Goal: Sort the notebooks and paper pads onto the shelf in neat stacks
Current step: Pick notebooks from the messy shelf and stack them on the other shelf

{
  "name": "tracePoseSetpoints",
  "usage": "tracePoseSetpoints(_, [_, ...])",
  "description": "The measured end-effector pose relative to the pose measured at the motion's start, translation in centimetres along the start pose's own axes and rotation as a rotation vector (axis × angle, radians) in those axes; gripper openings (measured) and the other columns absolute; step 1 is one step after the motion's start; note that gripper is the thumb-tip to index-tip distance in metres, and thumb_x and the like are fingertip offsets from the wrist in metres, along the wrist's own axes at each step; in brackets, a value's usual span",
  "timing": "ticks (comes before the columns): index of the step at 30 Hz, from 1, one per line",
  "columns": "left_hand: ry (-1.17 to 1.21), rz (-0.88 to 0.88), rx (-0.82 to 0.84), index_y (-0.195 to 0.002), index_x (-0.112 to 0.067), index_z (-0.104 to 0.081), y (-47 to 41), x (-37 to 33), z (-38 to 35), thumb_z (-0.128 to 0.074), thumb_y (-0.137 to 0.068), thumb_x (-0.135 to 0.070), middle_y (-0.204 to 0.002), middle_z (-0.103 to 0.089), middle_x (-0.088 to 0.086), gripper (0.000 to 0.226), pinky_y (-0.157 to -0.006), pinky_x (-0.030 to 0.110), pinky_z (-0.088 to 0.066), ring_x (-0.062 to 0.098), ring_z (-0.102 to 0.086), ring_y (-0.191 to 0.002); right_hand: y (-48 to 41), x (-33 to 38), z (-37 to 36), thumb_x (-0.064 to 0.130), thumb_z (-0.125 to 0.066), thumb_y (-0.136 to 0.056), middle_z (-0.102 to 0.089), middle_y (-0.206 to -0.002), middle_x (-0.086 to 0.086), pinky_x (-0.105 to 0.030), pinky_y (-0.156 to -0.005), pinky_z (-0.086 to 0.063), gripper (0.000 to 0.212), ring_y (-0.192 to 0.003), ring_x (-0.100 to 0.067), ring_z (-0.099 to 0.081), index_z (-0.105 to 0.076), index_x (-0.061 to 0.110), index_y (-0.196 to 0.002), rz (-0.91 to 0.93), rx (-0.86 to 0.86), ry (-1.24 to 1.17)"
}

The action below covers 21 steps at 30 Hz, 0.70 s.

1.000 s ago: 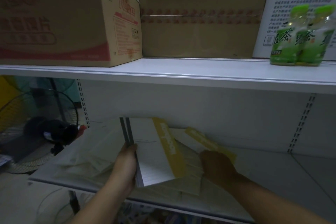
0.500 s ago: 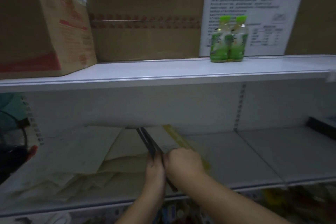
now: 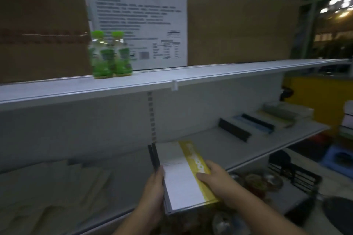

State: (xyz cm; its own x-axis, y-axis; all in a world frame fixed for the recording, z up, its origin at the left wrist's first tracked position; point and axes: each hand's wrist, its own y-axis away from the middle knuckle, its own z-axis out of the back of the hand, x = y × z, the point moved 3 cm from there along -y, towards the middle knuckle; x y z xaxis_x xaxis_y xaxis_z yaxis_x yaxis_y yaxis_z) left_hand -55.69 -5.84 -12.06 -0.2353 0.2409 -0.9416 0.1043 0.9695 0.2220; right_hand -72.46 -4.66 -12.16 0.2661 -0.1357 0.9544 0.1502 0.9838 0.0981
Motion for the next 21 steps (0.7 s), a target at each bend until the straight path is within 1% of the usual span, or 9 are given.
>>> tracePoseSetpoints(3, [0.040,0.047,0.049,-0.103,-0.009,-0.060,-0.9,2.4,-6.2,-0.038,-0.099,-0.041,-0.083,-0.068,0.008,0.039,-0.060,0.032,-0.050,0.024,-0.065,-0.074,-0.5,-2.8,5.8,-0.005,-0.055,-0.087,-0.071,-0.090,-0.007,-0.024,-0.064,-0.052,0.033,-0.071,-0.016,-0.068,-0.059,0.009,-0.115,-0.054,-0.083,-0.122])
tracePoseSetpoints(5, [0.064,0.094,0.098,-0.099,-0.008,-0.065,-1.8,4.1,-9.7,-0.041,-0.096,-0.047,-0.086,-0.072,0.012,0.045,-0.065,0.035,-0.053,0.027,-0.069,-0.078,-0.3,-4.2,9.7,-0.010,-0.050,-0.085,-0.072,-0.092,-0.010,-0.027,-0.064,-0.051,0.037,-0.074,-0.023,-0.067,-0.061,0.013,-0.112,-0.110,-0.083,-0.183])
tracePoseSetpoints(7, [0.085,0.151,0.145,-0.106,-0.006,-0.065,-2.8,5.4,-13.0,-0.047,-0.095,-0.042,-0.095,-0.072,0.017,0.041,-0.075,0.042,-0.055,0.033,-0.069,-0.086,-0.2,-5.2,13.5,-0.014,-0.045,-0.083,-0.073,-0.093,-0.010,-0.028,-0.065,-0.050,0.044,-0.077,-0.026,-0.067,-0.064,0.018,-0.106,-0.137,-0.092,-0.200])
tracePoseSetpoints(9, [0.073,0.204,0.197,-0.109,-0.001,-0.063,-3.9,6.3,-16.1,-0.049,-0.097,-0.028,-0.095,-0.072,0.021,0.033,-0.078,0.046,-0.054,0.036,-0.068,-0.088,-0.7,-6.1,16.9,-0.015,-0.044,-0.084,-0.074,-0.090,-0.006,-0.026,-0.062,-0.050,0.047,-0.075,-0.024,-0.068,-0.064,0.021,-0.106,-0.144,-0.130,-0.193])
tracePoseSetpoints(11, [0.054,0.193,0.204,-0.110,0.000,-0.059,-5.3,7.1,-19.0,-0.047,-0.098,-0.019,-0.095,-0.071,0.022,0.026,-0.070,0.041,-0.054,0.036,-0.067,-0.087,-1.5,-6.8,19.4,-0.015,-0.044,-0.085,-0.075,-0.086,-0.002,-0.022,-0.056,-0.049,0.048,-0.068,-0.019,-0.069,-0.063,0.019,-0.112,-0.156,-0.161,-0.172])
tracePoseSetpoints(13, [0.009,0.140,0.170,-0.113,-0.004,-0.055,-6.9,7.5,-21.5,-0.044,-0.098,-0.013,-0.100,-0.067,0.020,0.020,-0.068,0.038,-0.054,0.035,-0.065,-0.089,-3.0,-7.5,21.4,-0.015,-0.043,-0.085,-0.074,-0.086,-0.004,-0.020,-0.053,-0.048,0.047,-0.065,-0.017,-0.067,-0.062,0.015,-0.117,-0.168,-0.175,-0.141])
tracePoseSetpoints(17, [-0.111,0.062,0.157,-0.116,-0.016,-0.049,-10.7,7.6,-26.6,-0.044,-0.094,-0.014,-0.112,-0.061,0.015,0.022,-0.092,0.051,-0.049,0.035,-0.059,-0.101,-6.5,-7.9,25.1,-0.009,-0.041,-0.087,-0.071,-0.089,-0.008,-0.021,-0.055,-0.047,0.047,-0.065,-0.018,-0.066,-0.059,0.017,-0.121,-0.208,-0.209,-0.104])
tracePoseSetpoints(19, [-0.135,0.040,0.168,-0.118,-0.016,-0.053,-12.9,7.4,-29.0,-0.049,-0.083,-0.022,-0.113,-0.062,0.013,0.036,-0.095,0.052,-0.048,0.033,-0.060,-0.102,-8.2,-7.5,27.3,-0.009,-0.040,-0.087,-0.068,-0.079,-0.008,-0.019,-0.050,-0.044,0.044,-0.055,-0.014,-0.063,-0.061,0.015,-0.117,-0.214,-0.229,-0.097])
tracePoseSetpoints(21, [-0.117,0.046,0.174,-0.122,-0.019,-0.051,-14.8,7.0,-31.6,-0.047,-0.088,-0.020,-0.113,-0.061,0.009,0.035,-0.096,0.051,-0.048,0.031,-0.059,-0.104,-10.0,-7.0,29.8,-0.008,-0.040,-0.088,-0.064,-0.072,-0.009,-0.017,-0.045,-0.042,0.039,-0.046,-0.013,-0.059,-0.062,0.014,-0.110,-0.216,-0.247,-0.074])
